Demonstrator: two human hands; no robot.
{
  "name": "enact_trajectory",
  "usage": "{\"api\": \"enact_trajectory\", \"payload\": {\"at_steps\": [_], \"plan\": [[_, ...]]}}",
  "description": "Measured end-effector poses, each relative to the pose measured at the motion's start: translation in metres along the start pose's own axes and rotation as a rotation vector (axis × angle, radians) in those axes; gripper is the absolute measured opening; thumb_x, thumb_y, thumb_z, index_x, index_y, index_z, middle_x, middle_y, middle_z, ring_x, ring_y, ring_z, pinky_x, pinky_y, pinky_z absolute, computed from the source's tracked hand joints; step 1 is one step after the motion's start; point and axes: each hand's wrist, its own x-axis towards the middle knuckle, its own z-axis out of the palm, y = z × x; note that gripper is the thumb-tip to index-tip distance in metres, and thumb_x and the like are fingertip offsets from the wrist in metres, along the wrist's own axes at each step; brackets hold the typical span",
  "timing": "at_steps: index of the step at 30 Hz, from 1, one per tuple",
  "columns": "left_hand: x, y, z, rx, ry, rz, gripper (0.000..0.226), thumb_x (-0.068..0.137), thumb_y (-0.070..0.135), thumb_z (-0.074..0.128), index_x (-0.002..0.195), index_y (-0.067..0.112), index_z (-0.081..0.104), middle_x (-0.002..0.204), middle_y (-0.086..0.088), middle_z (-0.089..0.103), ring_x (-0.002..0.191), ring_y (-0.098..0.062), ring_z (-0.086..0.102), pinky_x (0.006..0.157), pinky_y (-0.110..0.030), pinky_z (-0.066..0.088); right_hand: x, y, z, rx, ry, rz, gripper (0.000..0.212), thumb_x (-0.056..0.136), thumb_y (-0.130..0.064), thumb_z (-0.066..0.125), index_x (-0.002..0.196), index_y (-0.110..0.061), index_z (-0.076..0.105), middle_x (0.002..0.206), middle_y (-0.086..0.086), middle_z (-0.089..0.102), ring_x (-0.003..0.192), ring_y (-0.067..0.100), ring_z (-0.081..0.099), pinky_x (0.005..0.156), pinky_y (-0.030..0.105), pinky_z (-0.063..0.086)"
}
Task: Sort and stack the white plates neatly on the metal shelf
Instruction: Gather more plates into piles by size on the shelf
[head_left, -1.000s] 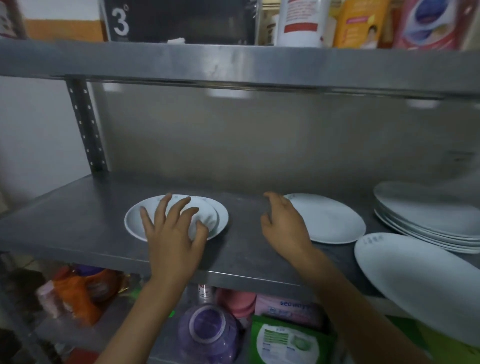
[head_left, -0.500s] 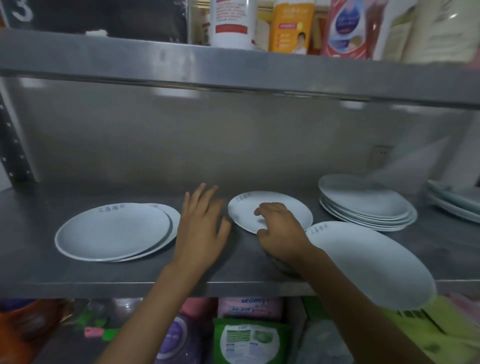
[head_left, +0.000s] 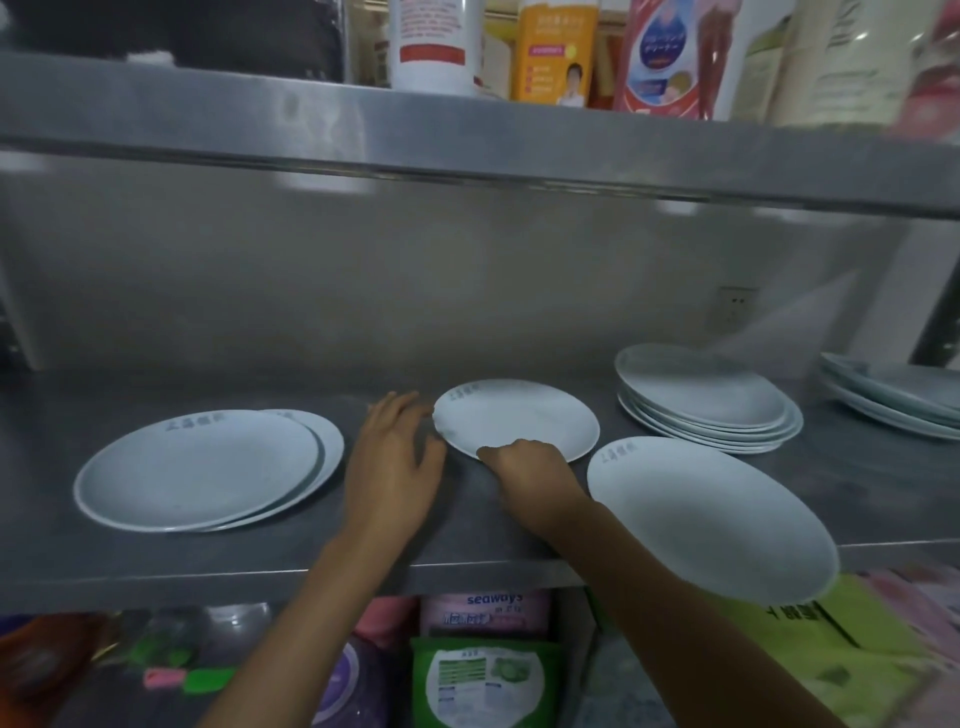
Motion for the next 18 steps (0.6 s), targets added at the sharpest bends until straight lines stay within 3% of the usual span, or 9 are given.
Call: {"api": "enact_trajectory", "payload": {"at_steps": [7,10,12,16,18], "plan": [[-0.001,-0.01,-0.007,0.014,-0.017,-0.003,0.042,0.084,0.003,0.058,0.125,0.008,0.058,0.137,-0.007,0.051,0.13,-0.025,0.042,0.107,-0.034,0.033,0.005,-0.003,-0.014,0.048,0.197,-0.075,0.032,0.082,-0.005,0.049,0.11,-0.019,0.057,0.094,0.004,0.068,0.084,0.028,0.062,0.069,0.033,0.047],[0.002,-0.011,-0.009,-0.01,0.034,-0.002,0.048,0.089,0.01,0.06,0.135,0.014,0.05,0.146,-0.006,0.042,0.134,-0.023,0.038,0.108,-0.031,0.03,0.001,-0.002,-0.03,0.03,0.277,-0.131,0.033,0.073,-0.003,0.054,0.101,-0.019,0.06,0.081,0.002,0.065,0.078,0.026,0.062,0.062,0.035,0.047],[0.004,-0.01,-0.01,-0.041,0.06,0.013,0.055,0.089,0.015,0.063,0.14,0.018,0.044,0.151,-0.006,0.035,0.137,-0.022,0.035,0.109,-0.031,0.029,-0.004,0.002,-0.041,0.012,0.332,-0.157,0.036,0.07,-0.002,0.052,0.101,-0.018,0.062,0.083,0.002,0.066,0.08,0.027,0.061,0.059,0.034,0.044],[0.007,0.0,-0.007,-0.145,0.087,0.017,0.073,0.086,0.026,0.068,0.147,0.029,0.029,0.157,-0.004,0.021,0.142,-0.016,0.024,0.109,-0.024,0.024,-0.017,0.015,-0.059,0.006,0.433,-0.215,0.048,0.072,0.002,0.048,0.113,-0.016,0.065,0.105,0.005,0.07,0.099,0.029,0.062,0.077,0.038,0.052],[0.009,0.008,-0.004,-0.228,0.073,0.013,0.082,0.085,0.029,0.068,0.149,0.034,0.018,0.159,-0.002,0.015,0.143,-0.004,0.014,0.108,-0.012,0.016,-0.028,0.024,-0.066,0.026,0.505,-0.263,0.05,0.066,0.009,0.054,0.108,-0.012,0.07,0.101,0.007,0.073,0.092,0.028,0.068,0.084,0.039,0.055]]}}
